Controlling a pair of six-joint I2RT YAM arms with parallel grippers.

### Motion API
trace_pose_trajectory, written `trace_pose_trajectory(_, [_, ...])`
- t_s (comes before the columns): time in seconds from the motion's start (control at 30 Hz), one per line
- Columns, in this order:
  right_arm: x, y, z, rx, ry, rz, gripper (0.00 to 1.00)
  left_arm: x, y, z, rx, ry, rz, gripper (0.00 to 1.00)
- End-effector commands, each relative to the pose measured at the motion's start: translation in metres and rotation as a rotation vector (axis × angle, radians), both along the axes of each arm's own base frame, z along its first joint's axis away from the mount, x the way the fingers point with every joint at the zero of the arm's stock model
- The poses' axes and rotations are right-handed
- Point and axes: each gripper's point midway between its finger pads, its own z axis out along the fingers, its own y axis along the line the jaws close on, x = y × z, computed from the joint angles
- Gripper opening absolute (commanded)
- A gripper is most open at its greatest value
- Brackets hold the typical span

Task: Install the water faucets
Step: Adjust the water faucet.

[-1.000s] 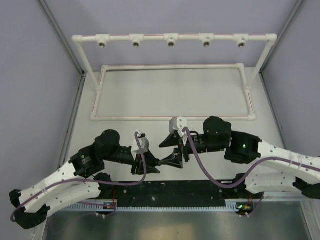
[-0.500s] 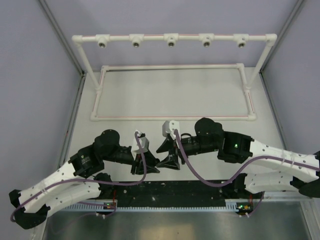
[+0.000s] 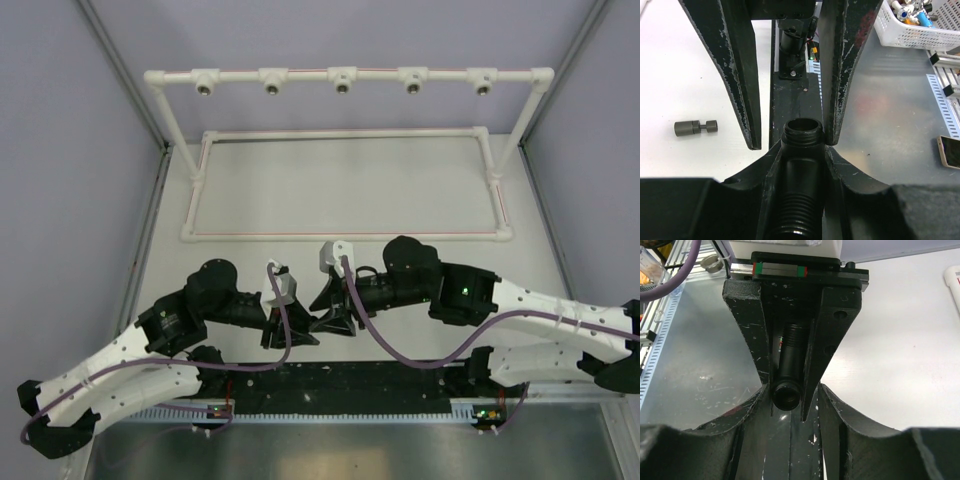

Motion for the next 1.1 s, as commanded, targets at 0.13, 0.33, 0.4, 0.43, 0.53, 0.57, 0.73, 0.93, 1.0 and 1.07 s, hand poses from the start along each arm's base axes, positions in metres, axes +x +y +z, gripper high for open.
trace_pose_trajectory(0.13, [-0.006, 0.004, 0.009, 0.035, 0.014, 0.027, 0.37, 0.002, -0.001, 0.032, -0.093, -0.079, 0.003, 0.0])
trace_pose_trajectory(0.33, [-0.007, 0.002, 0.006, 0.017, 0.018, 0.035, 0.41, 0.005, 0.0, 0.032, -0.093, -0.085, 0.023, 0.0])
trace_pose_trajectory(0.4, [-0.009, 0.002, 0.005, 0.014, 0.021, 0.04, 0.43, 0.006, -0.001, 0.031, -0.088, -0.081, 0.024, 0.0])
trace_pose_trajectory(0.43, [-0.008, 0.002, 0.006, 0.017, 0.02, 0.04, 0.43, 0.005, -0.001, 0.031, -0.09, -0.083, 0.021, 0.0])
trace_pose_trajectory(0.53, [-0.01, 0.002, 0.005, 0.013, 0.025, 0.048, 0.41, 0.005, -0.001, 0.032, -0.091, -0.083, 0.024, 0.0])
trace_pose_trajectory(0.57, [-0.01, 0.002, 0.005, 0.013, 0.025, 0.048, 0.39, 0.005, -0.001, 0.033, -0.093, -0.085, 0.023, 0.0])
trace_pose_trajectory(0.73, [-0.009, 0.003, 0.001, 0.001, 0.029, 0.042, 0.12, 0.005, -0.001, 0.033, -0.093, -0.083, 0.023, 0.0])
trace_pose_trajectory(0.93, [0.001, 0.003, -0.001, -0.007, 0.032, -0.019, 0.0, 0.007, -0.001, 0.033, -0.094, -0.084, 0.034, 0.0])
trace_pose_trajectory(1.0, [0.002, 0.003, 0.0, -0.002, 0.039, -0.035, 0.0, 0.008, -0.001, 0.034, -0.097, -0.083, 0.044, 0.13])
trace_pose_trajectory(1.07, [0.005, 0.003, 0.004, 0.01, 0.039, -0.058, 0.0, 0.008, -0.001, 0.033, -0.1, -0.08, 0.047, 0.26])
